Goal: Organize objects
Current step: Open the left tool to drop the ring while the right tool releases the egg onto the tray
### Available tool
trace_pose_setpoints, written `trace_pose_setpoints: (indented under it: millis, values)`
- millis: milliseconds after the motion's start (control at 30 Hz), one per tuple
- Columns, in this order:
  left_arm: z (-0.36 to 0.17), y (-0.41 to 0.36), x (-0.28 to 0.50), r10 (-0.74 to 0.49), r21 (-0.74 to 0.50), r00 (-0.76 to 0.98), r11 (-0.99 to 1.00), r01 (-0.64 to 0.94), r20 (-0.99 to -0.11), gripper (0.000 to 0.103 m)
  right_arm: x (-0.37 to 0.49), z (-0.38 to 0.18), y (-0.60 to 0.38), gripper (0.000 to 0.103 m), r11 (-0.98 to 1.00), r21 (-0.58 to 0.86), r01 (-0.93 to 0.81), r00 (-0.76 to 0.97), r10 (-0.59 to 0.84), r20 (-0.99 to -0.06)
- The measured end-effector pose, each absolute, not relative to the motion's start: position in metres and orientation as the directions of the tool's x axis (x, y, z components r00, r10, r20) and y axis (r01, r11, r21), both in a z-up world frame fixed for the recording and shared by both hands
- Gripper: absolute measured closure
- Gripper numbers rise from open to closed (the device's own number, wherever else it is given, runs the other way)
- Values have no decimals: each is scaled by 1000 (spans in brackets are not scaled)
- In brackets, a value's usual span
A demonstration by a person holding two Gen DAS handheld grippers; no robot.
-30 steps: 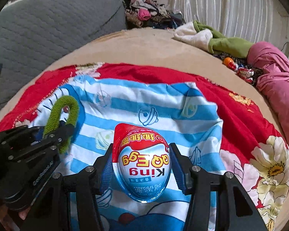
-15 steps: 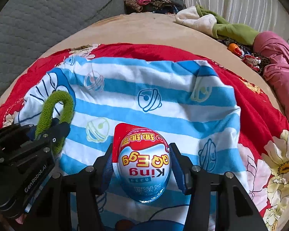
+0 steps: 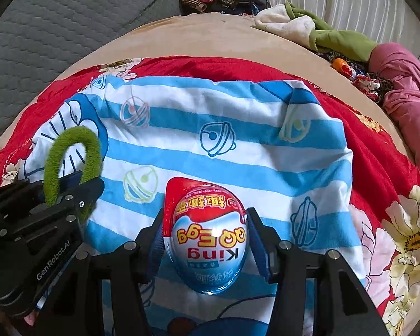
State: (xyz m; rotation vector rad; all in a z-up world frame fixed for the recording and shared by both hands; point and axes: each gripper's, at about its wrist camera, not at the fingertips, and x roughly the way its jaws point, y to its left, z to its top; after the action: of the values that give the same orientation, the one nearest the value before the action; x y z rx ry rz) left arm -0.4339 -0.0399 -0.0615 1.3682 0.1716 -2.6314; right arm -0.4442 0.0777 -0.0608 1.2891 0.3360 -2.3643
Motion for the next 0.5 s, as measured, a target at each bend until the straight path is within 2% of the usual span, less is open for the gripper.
trace_pose_setpoints:
  millis: [67,133,233,333,500]
  values:
    - [-61,-40,-433,-98,-24,-563,-978,205,-820,71,-445,-61,78,49,-881,-8,474,-479,-249,-842]
    - [-61,-43,-433,-102,-25,-559,-977,214,-823,59,-444,-60,79,49,-882,-7,472,-478,-249,-842]
    - [-61,-46,-431,-103,-27,-554,-975,222,-826,47,-443,-60,79,49,-882,-5,470,-478,-250,-842]
    - [-61,-47,-430,-92,-35,-552,-976,216,-829,42,-442,-59,80,49,-884,-3,468,-477,-250,-842]
    - [-60,-47,-426,-94,-23,-541,-978,206,-836,42,-440,-57,83,49,-889,4,458,-478,-250,-842]
